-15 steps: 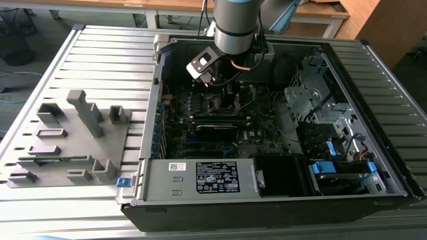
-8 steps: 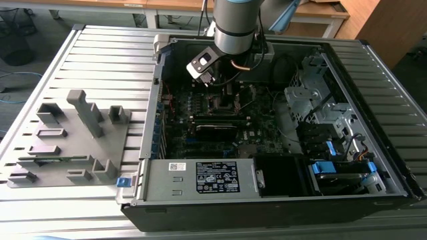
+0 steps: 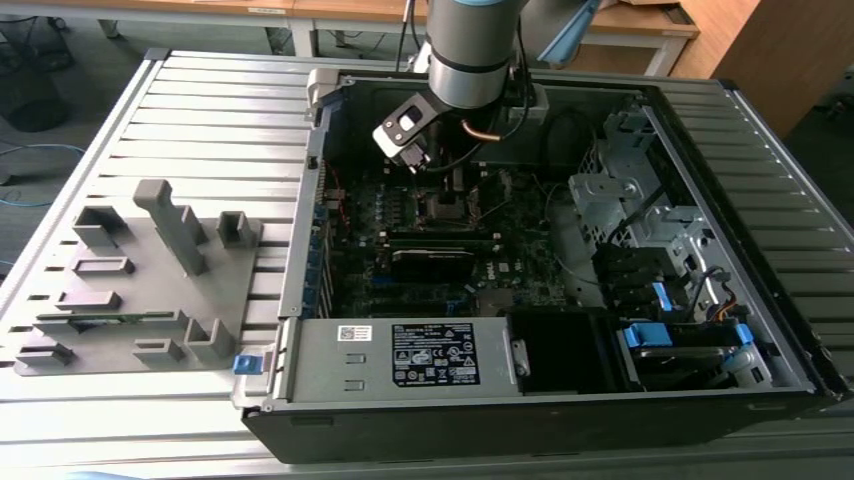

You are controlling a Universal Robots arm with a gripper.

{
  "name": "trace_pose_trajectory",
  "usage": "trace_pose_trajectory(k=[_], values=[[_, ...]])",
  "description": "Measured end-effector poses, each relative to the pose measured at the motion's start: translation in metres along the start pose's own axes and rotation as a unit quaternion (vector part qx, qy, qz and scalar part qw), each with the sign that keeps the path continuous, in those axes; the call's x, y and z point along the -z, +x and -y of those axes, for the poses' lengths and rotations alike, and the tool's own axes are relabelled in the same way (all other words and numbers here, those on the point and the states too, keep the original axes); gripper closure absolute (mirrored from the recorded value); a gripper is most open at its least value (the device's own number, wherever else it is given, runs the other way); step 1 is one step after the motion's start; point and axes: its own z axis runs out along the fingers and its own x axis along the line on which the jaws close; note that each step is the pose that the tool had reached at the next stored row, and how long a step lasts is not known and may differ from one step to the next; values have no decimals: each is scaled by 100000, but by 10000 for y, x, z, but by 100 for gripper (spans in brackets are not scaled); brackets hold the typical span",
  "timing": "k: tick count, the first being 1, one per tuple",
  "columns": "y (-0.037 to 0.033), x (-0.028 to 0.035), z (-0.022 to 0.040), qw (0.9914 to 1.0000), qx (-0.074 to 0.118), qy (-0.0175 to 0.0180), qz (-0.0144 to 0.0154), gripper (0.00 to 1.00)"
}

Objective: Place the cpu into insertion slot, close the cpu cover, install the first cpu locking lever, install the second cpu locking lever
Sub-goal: 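Place the cpu into insertion slot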

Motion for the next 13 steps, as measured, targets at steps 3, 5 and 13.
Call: trace_pose_trajectory(k=[3,5,13], values=[[0,0,0,100000,2,-1,-2,89],[0,1,0,100000,1,-2,0,89],[0,0,0,100000,-1,-5,-7,89]])
